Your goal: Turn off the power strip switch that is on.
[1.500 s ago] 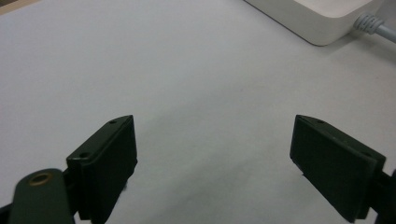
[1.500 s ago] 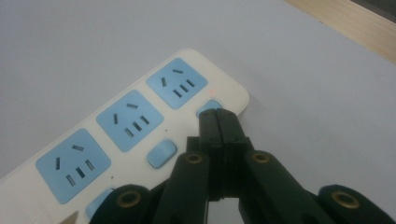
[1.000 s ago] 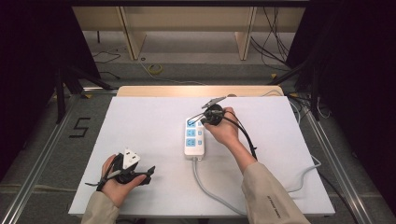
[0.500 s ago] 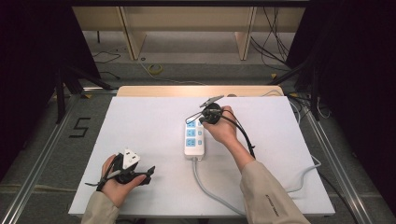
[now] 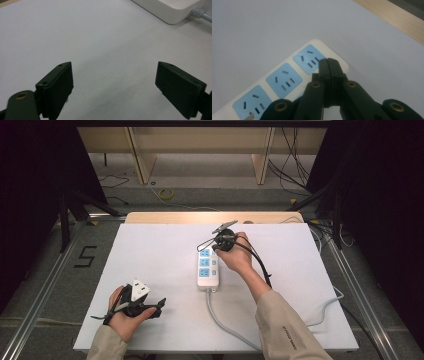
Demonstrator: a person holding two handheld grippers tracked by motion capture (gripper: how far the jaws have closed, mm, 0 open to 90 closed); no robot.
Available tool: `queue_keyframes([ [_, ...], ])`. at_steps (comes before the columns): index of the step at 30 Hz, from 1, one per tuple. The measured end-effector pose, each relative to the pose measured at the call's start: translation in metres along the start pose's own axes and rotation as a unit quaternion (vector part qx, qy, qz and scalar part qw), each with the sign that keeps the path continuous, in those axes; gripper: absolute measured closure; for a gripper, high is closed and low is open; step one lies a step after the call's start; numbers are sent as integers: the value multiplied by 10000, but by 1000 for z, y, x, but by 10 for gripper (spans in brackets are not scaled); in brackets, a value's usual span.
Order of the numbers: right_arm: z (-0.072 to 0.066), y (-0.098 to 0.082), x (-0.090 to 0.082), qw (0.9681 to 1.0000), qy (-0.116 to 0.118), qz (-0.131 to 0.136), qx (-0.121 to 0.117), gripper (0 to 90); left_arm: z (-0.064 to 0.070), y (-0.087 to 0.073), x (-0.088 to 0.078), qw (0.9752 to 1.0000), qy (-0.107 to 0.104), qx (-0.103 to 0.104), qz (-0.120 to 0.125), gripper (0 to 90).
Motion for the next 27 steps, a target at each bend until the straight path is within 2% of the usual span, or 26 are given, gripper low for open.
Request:
queue_keyframes([
  [27, 0, 3, 8, 9999, -51, -138, -15, 900, 0, 0, 0, 10000, -11, 4, -11, 145],
])
Point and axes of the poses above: each handheld gripper's, and its own axes: x roughly forward along the jaws, y roughly out of its top, z roughly to its right, the point moved 3 cm from there along x, roughly forward along the jaws, and after that the axes turned 8 degrees about -y, right-handed, at the moved point
